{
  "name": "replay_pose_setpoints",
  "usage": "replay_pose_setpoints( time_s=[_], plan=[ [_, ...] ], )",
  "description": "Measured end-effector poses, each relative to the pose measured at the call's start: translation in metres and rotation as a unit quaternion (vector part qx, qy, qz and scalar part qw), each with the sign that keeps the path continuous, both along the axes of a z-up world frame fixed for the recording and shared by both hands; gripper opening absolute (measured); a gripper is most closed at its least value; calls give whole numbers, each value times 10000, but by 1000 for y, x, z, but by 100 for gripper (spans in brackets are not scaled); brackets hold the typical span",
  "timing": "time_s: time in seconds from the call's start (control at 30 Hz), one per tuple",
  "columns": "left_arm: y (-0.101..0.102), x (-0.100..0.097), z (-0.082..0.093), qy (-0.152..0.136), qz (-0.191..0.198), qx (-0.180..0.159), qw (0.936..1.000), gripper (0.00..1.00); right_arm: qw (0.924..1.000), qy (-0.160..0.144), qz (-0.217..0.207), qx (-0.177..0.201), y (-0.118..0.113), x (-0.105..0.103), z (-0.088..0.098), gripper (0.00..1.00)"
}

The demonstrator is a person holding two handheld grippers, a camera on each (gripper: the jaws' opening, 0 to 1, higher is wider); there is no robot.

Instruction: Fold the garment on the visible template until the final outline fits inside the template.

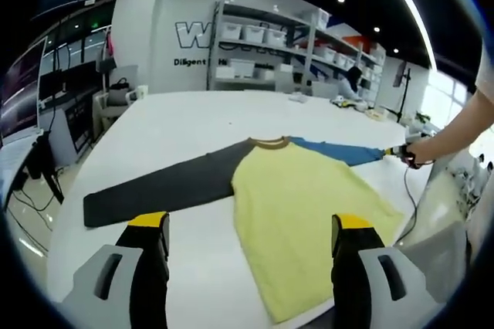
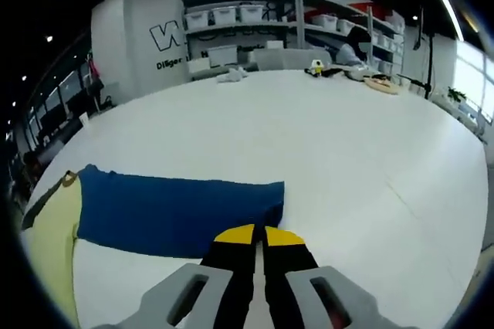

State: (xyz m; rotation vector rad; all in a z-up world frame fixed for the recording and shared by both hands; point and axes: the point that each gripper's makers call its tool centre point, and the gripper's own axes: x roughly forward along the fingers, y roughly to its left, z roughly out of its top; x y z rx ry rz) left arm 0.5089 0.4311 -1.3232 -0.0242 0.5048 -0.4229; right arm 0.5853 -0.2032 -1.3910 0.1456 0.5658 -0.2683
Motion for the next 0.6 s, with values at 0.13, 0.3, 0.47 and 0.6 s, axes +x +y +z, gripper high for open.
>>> replay_pose_setpoints(
  time_s=[0.13, 0.3, 0.47, 0.6],
  plan=[
    [-6, 0, 5, -105, -67, -9, 9999, 93, 9981, -421, 430, -128, 25, 24, 37, 0],
    [-11, -5, 8, -217, -140, -1, 9997, 99, 9908, -848, 1045, -152, 71, 56, 80, 0],
    [-16, -9, 9, -264, -229, -16, 9994, 99, 9795, -1139, 1654, -162, 123, 81, 109, 0],
    [-17, -12, 11, -304, -284, 7, 9991, 99, 9678, -1262, 2178, -39, 172, 95, 121, 0]
  ],
)
